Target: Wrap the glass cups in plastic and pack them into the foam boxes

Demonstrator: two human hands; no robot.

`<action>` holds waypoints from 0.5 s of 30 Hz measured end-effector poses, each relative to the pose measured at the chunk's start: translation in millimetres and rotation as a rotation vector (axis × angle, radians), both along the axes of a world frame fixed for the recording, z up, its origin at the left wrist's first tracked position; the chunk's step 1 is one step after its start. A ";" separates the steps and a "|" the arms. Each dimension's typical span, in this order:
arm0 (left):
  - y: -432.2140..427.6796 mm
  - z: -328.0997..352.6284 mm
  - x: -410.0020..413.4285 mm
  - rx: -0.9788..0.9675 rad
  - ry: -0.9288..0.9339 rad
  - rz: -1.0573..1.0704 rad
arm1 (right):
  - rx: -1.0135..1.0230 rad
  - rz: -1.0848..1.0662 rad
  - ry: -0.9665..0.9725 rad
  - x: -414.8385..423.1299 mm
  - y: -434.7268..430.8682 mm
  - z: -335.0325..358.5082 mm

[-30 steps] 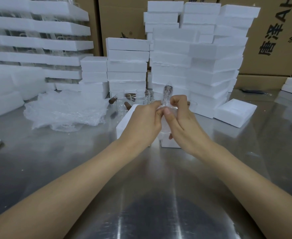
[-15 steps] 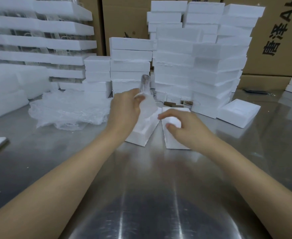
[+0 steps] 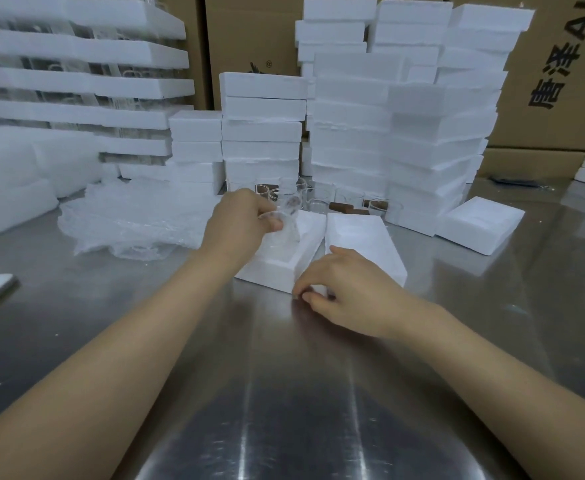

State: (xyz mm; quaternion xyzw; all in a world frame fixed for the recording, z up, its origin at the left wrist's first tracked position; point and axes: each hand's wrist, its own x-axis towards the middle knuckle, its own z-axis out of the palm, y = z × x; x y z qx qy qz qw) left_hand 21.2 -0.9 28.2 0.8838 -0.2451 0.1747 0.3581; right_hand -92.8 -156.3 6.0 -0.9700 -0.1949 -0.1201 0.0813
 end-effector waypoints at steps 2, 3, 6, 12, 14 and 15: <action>-1.3 -4.3 2.5 0.012 0.024 0.043 | 0.004 0.005 -0.012 -0.4 1.2 -1.2; -1.9 -4.0 3.1 0.022 0.016 0.065 | -0.004 0.010 -0.021 -0.6 1.6 -2.0; -4.5 -3.3 7.1 0.089 0.005 0.088 | -0.053 0.028 -0.035 -1.9 3.1 -4.1; -2.8 1.6 10.5 0.086 0.156 -0.187 | -0.087 0.103 -0.030 -5.5 6.9 -1.2; 0.3 -1.5 7.7 0.034 0.188 -0.216 | 0.020 0.088 -0.022 -4.4 4.2 2.3; 1.6 -3.0 7.5 -0.007 0.201 -0.189 | 0.125 0.061 -0.014 -3.7 1.6 5.3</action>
